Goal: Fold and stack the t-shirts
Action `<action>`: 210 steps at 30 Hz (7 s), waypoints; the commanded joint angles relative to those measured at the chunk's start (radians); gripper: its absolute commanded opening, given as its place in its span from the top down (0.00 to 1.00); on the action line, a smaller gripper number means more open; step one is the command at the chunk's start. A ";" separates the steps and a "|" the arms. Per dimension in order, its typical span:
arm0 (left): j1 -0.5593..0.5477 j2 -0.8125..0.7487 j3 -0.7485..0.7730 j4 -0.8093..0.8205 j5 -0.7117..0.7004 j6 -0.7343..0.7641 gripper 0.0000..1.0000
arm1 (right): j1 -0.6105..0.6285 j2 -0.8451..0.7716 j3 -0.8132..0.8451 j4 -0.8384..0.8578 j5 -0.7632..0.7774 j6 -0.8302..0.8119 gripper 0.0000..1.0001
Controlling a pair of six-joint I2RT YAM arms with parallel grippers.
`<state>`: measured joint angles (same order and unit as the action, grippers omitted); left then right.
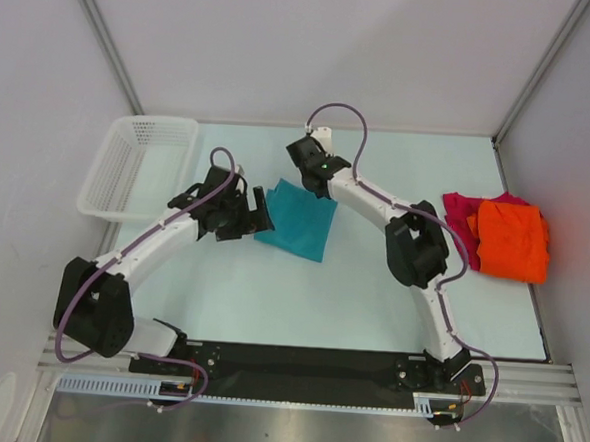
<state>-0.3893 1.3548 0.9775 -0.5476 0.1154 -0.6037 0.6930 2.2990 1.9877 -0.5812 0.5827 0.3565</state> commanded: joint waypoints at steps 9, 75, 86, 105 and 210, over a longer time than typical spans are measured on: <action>-0.060 0.279 0.137 0.117 0.026 0.027 0.00 | 0.037 -0.173 -0.268 0.070 0.042 0.068 0.83; 0.017 -0.463 -0.177 -0.233 -0.184 -0.016 0.01 | 0.273 -0.937 -0.992 -0.128 0.086 0.668 0.78; 0.020 -0.456 0.042 -0.408 -0.388 0.117 0.01 | 0.298 -1.040 -0.982 -0.279 0.273 0.711 0.76; 0.043 -0.396 0.405 -0.607 -0.721 0.317 0.00 | 0.341 -1.027 -0.538 -0.839 0.603 0.822 0.76; -0.042 0.630 0.276 0.221 0.006 0.076 0.00 | -0.156 -0.452 -1.055 0.573 -0.708 0.504 0.53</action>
<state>-0.4107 1.9488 1.2884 -0.3164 0.0605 -0.4889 0.5327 1.8420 0.9794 0.0631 -0.1623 0.8619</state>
